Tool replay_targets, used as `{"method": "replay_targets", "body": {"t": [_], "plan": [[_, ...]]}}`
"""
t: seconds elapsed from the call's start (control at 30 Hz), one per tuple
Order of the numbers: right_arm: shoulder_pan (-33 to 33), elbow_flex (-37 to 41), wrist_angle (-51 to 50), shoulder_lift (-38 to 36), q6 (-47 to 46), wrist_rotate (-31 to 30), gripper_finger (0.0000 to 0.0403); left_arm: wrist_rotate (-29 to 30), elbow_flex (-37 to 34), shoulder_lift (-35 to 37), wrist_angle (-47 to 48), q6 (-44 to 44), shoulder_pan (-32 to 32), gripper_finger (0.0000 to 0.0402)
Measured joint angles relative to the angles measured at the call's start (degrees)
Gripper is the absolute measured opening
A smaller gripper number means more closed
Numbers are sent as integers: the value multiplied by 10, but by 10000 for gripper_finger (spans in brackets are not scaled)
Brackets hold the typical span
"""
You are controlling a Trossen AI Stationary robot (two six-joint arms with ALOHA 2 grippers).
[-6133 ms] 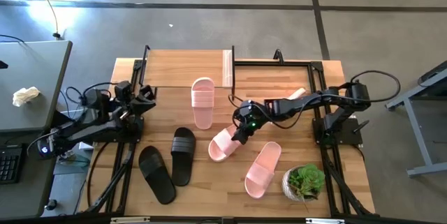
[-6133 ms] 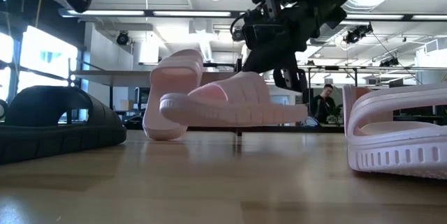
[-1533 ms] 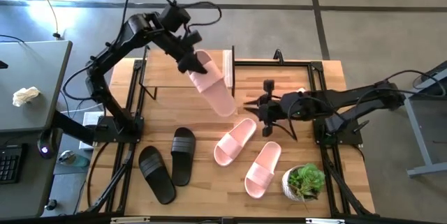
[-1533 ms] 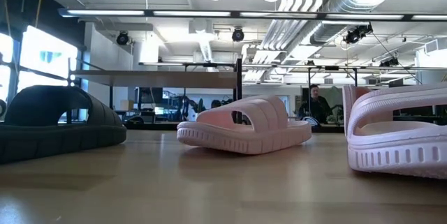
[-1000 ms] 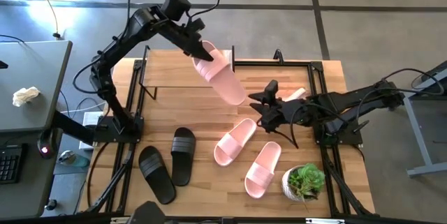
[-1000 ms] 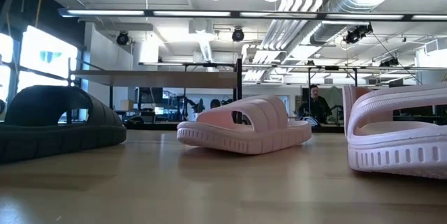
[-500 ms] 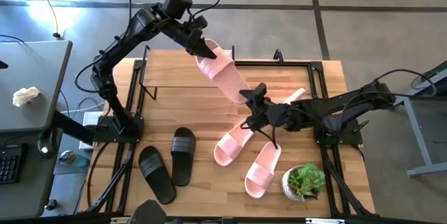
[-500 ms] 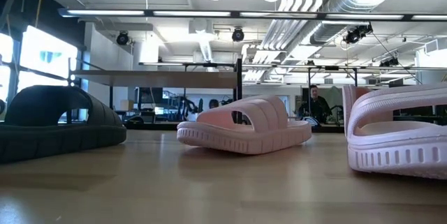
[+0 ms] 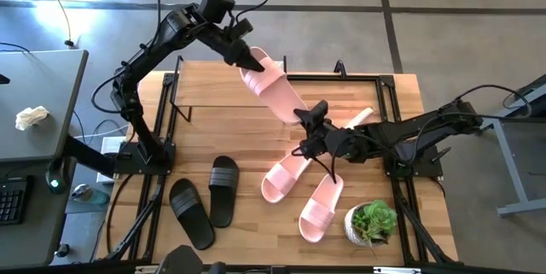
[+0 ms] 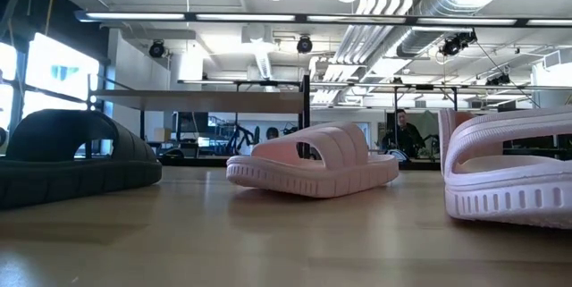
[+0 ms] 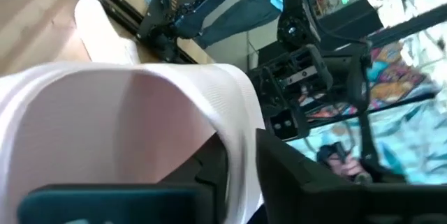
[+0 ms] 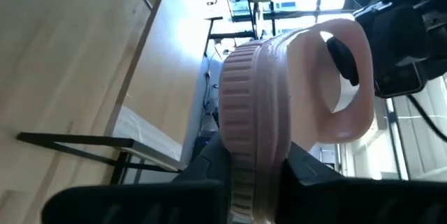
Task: Pick and place slides into the shelf
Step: Put the pink slide on the shelf
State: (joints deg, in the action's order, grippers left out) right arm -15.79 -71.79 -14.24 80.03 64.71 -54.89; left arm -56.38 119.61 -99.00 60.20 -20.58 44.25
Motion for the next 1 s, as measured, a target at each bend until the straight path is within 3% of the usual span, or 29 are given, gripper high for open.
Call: {"method": "replay_targets", "body": {"t": [0.23,0.47,0.73,0.87,1.0], "plan": [[-18,0,2,0,14,-61,28,78,0,0,-1,45,10,153],[-35,1,-14,-1,-44,-116,28,81,0,9,2,39,61,206],[0,1,12,0,-151,-99,27,117,0,77,25,87,63,193],[38,-14,73,19,-172,-92,27,219,0,125,60,136,16,176],[78,-55,90,71,-204,-35,27,330,0,161,81,150,-54,161]]}}
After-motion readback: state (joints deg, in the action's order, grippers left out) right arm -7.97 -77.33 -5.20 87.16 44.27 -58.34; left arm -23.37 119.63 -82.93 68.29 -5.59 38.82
